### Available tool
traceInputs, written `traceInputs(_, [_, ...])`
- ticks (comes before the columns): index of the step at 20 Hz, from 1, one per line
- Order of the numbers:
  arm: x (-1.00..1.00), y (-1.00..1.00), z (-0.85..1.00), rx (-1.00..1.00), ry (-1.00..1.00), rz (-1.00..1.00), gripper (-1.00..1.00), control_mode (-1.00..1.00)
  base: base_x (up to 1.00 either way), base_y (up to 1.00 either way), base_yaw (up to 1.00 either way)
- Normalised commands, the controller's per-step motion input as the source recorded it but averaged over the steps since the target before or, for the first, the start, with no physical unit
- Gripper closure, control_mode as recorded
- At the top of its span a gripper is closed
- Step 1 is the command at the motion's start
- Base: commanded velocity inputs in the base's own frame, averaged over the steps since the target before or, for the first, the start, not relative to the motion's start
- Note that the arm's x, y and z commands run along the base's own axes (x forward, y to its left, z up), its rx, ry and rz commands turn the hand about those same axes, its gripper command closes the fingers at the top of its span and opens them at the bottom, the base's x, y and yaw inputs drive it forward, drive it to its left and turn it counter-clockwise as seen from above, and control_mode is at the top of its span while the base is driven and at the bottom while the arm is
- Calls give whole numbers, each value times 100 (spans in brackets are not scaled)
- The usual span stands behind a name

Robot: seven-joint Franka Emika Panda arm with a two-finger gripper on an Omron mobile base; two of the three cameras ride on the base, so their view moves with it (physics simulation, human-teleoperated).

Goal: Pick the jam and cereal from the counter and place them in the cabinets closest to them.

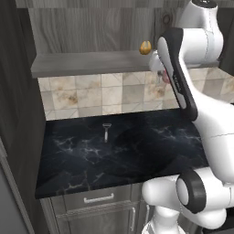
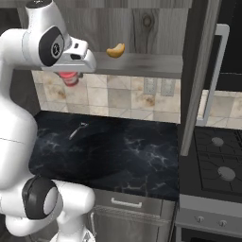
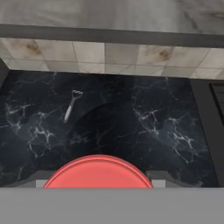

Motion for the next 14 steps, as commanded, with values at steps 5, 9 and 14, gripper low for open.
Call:
traceInputs(5, [-2, 10, 20, 0, -13, 1, 100, -100, 0, 0, 0])
traceInputs(9, [0, 11, 11, 0, -11, 0, 100, -100, 0, 0, 0])
traceInputs(14, [1, 11, 14, 0, -11, 0, 100, -100, 0, 0, 0])
